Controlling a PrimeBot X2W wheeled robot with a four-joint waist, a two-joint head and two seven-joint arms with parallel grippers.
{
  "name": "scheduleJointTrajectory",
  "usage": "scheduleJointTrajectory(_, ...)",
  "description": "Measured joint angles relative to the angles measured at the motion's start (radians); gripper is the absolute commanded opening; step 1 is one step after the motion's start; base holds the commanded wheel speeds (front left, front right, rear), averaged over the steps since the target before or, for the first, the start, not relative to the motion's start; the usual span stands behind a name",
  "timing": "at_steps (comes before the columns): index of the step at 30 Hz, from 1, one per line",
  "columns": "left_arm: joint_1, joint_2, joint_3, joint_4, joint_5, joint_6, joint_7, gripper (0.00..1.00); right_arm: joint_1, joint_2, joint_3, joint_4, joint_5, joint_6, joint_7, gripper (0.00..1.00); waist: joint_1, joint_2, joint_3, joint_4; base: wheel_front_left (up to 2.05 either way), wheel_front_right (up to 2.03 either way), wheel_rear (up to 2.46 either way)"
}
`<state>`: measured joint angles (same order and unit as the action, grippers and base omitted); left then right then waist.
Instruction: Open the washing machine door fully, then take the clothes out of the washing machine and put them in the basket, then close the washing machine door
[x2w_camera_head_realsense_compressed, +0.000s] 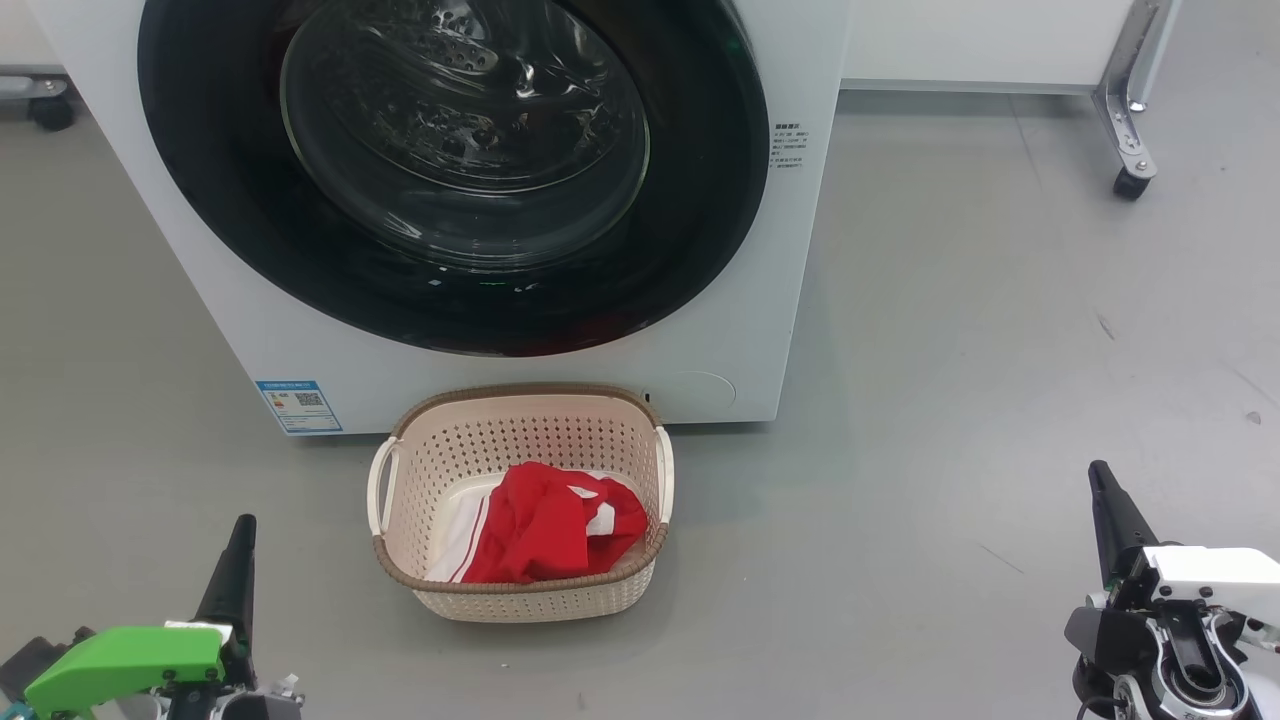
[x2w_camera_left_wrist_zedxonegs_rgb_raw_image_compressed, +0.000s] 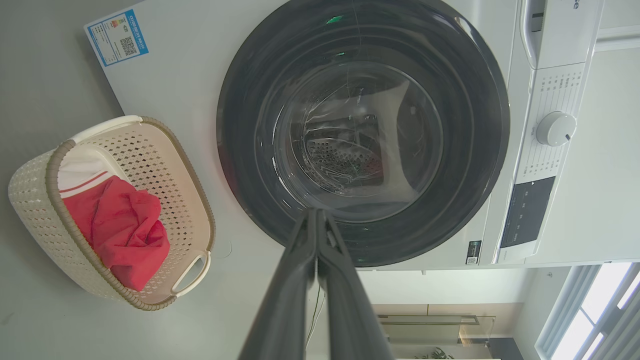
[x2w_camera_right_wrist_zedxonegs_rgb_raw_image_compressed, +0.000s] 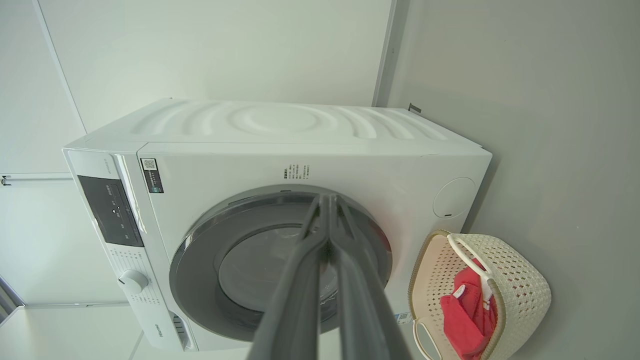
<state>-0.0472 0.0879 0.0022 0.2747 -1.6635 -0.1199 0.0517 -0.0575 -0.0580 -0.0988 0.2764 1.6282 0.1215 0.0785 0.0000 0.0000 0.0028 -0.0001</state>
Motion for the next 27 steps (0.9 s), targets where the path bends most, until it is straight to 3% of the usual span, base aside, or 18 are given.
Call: scheduleJointTrajectory(27, -0.001, -0.002, 0.002, 0.002, 0.0, 0.0, 0.0, 0.0, 0.0, 0.0, -0.002, 0.0, 0.0, 0.0, 0.004, 0.0, 0.0, 0.0, 0.0, 0.0, 0.0, 0.0, 0.0)
